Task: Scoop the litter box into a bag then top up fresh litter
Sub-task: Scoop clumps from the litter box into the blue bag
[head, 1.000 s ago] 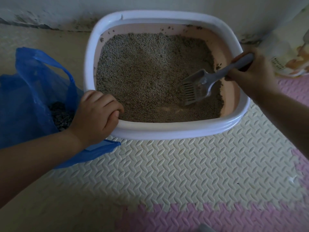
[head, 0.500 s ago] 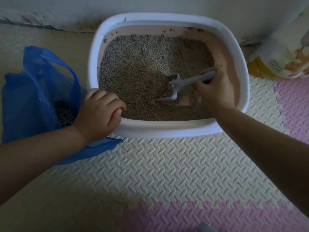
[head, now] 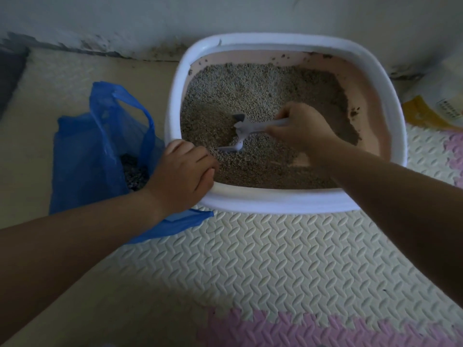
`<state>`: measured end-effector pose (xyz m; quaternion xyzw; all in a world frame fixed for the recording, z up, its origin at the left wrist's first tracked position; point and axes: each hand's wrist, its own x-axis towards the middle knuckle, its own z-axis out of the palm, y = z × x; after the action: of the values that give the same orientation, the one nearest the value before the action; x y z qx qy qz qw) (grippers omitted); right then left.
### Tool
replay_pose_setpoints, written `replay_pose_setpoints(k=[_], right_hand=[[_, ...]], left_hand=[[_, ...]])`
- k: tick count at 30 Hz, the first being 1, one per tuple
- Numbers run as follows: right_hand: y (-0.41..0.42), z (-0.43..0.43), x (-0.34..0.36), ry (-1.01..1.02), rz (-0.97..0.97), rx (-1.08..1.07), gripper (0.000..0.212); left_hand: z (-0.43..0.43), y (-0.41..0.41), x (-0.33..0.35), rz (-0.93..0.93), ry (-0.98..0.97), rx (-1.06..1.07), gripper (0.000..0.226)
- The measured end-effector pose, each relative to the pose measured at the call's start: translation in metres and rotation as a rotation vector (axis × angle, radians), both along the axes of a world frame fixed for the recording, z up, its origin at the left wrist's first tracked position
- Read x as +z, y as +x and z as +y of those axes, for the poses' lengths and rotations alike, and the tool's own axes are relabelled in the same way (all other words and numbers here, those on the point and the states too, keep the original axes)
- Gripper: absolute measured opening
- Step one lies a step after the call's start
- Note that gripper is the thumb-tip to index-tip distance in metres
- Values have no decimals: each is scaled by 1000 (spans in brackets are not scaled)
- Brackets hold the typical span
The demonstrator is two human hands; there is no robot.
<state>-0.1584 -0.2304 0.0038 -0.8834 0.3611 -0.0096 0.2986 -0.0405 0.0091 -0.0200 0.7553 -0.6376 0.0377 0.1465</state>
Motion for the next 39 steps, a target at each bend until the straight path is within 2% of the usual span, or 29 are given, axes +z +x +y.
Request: replay_pose_setpoints(k=[3,5,10,15,22,39], right_hand=[[1,-6,5,-225,339,291,32],[1,0,-4,-317,466,442,31],[-16,10,-22,-156,377,380,15],[-55,1,-16,-1,164,197,19],[-88,0,7,-150,78,192,16],[-94,-14,3,-189,26,164,10]], left_hand=[[0,1,1,-19,27,-2,33],[1,0,2,-24,44,10,34],[2,0,5,-5,85,17,36],[4,2,7,45,117,-1,37],[6,9,11,111,97,89,48],[3,18,11,267,126,338,76]])
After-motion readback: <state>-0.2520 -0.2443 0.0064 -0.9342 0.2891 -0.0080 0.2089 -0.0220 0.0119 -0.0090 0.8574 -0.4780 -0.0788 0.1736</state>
